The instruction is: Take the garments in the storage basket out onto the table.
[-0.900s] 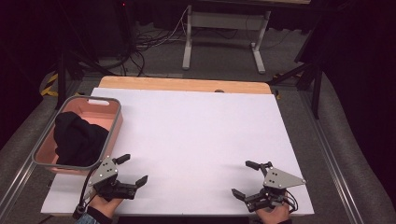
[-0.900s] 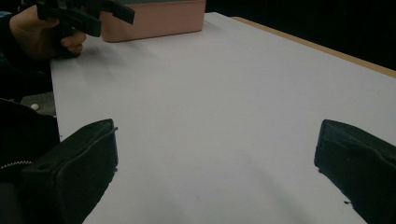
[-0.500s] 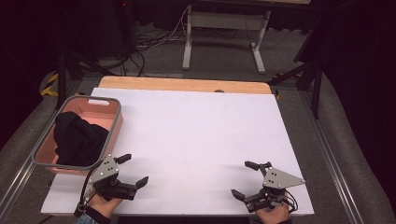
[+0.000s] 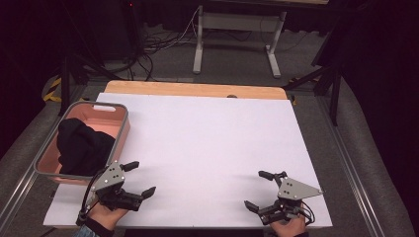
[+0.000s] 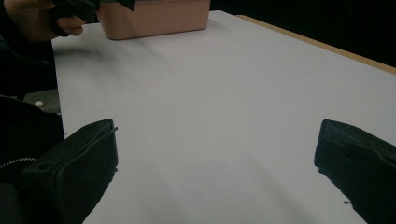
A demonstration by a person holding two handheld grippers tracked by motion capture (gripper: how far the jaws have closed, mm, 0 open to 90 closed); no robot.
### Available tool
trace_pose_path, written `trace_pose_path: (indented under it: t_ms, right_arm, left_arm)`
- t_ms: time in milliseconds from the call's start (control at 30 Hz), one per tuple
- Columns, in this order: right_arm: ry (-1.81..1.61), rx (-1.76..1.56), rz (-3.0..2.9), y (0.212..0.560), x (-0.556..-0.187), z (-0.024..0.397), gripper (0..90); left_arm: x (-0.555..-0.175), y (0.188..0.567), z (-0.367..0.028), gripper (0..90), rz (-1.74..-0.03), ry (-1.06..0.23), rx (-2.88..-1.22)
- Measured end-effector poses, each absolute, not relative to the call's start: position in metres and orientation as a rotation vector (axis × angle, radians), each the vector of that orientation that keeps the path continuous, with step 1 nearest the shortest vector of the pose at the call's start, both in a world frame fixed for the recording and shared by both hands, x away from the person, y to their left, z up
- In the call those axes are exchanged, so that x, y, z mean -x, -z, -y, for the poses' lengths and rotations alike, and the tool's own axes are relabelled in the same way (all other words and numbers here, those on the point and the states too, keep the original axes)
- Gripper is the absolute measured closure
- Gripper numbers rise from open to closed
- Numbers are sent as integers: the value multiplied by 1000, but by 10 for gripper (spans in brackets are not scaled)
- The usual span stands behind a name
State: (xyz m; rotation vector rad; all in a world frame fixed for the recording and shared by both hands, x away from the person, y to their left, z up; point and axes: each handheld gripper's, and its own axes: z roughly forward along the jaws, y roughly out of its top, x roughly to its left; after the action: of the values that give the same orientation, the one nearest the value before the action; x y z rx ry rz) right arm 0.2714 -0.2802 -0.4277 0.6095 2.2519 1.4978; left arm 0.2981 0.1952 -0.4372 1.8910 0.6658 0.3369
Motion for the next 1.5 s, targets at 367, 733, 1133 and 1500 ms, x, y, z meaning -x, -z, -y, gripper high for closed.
trace_pose_path:
  t_ms: [367,733,1133,1500]
  right_arm:
    - [-1495,-612,-2253,428,-272,280,3]
    - [-1493,-612,-2257,428,-272,280,2]
    - [-1496,-610,-2257,428,-272,280,2]
    - [-1498,-606,-2258,428,-272,280,2]
  left_arm:
    - [-296,424,-195,60,-621,-336,-1944]
    - [-295,410,-207,73,-614,-330,-1926]
    - [-292,400,-221,73,-639,-361,-1916]
    - [-290,394,-238,74,-689,-398,-1874]
